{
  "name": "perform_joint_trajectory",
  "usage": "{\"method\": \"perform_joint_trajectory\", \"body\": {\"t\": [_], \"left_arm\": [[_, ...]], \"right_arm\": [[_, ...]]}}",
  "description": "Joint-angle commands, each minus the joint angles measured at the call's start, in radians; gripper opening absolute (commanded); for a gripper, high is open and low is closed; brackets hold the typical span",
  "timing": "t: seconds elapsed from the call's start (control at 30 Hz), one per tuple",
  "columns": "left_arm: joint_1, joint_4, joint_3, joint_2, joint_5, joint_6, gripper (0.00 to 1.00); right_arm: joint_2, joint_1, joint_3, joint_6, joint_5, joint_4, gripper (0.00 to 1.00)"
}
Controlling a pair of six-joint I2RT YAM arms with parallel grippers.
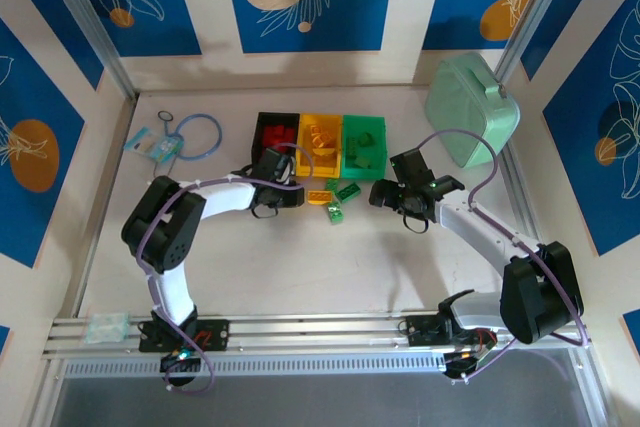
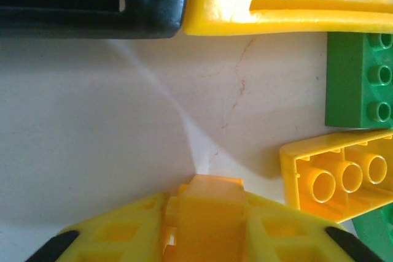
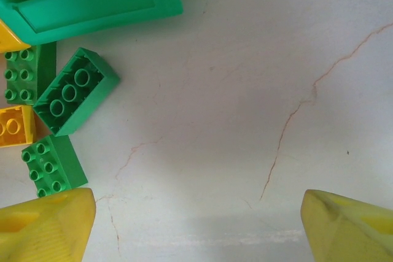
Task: Sort the legos into containers by color
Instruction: Pick up the lego from the center of the table, then place the lego in the container.
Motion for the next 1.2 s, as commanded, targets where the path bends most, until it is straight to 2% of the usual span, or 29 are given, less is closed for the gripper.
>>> {"method": "perform_joint_trajectory", "body": {"t": [0.0, 0.1, 0.3, 0.5, 0.9, 1.17], "left_arm": [[-0.012, -0.037, -0.026, -0.031, -0.017, 0.006, 0.25], [-0.013, -0.048, -0.025, -0.047, -0.023, 0.013, 0.22], [-0.013, -0.080, -0.005, -0.097, -0.054, 0.031, 0.21], [-0.011, -0.150, 0.127, -0.105, -0.077, 0.083, 0.21], [0.009, -0.312, 0.544, 0.104, -0.095, 0.176, 0.20], [0.018, -0.359, 0.699, 0.216, -0.139, 0.210, 0.23]], "right_arm": [[-0.023, -0.003, -0.007, 0.020, -0.024, 0.000, 0.87], [-0.027, -0.003, -0.008, 0.020, -0.026, -0.002, 0.87], [-0.045, -0.003, -0.020, 0.020, -0.021, -0.008, 0.87], [-0.061, -0.003, -0.048, 0.024, -0.025, -0.004, 0.87], [-0.146, -0.005, -0.124, 0.040, -0.021, -0.022, 0.87], [-0.161, -0.007, -0.128, 0.040, -0.032, -0.026, 0.87]]}}
